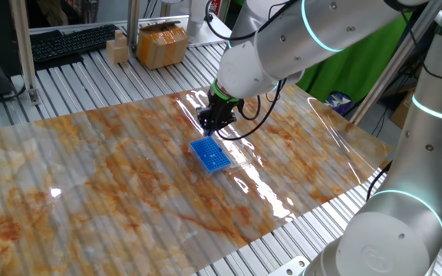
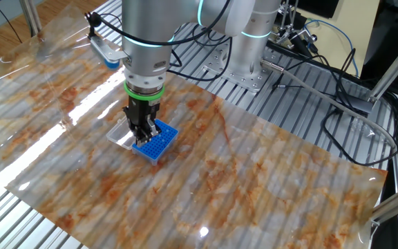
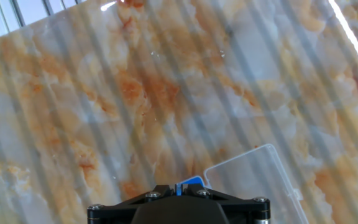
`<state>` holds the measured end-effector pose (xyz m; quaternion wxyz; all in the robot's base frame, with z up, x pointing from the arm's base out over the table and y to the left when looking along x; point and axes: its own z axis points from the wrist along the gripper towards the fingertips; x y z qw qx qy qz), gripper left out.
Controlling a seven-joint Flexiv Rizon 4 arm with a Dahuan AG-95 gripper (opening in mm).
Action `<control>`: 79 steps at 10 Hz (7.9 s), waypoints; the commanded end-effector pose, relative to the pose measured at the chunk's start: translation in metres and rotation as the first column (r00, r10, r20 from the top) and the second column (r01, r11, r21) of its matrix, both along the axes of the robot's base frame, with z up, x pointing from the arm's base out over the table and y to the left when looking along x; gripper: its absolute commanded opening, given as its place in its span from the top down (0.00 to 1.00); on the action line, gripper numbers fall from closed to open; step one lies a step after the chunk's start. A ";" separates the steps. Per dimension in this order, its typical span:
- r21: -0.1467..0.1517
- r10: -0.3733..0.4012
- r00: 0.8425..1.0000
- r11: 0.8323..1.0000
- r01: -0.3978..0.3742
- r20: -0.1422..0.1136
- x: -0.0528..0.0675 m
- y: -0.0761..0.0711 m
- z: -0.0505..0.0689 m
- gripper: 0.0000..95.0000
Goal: Insert a small pipette tip into the holder for small pipette tips
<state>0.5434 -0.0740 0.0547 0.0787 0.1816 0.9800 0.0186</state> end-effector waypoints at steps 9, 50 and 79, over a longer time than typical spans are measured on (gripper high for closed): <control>-0.004 0.009 1.000 1.000 -0.009 0.016 -0.004 0.002 -0.005 1.00; 0.021 -0.016 0.997 1.000 0.018 -0.078 -0.034 0.013 -0.010 0.80; -0.022 0.493 0.826 0.855 -0.518 -0.274 -0.086 0.008 0.047 1.00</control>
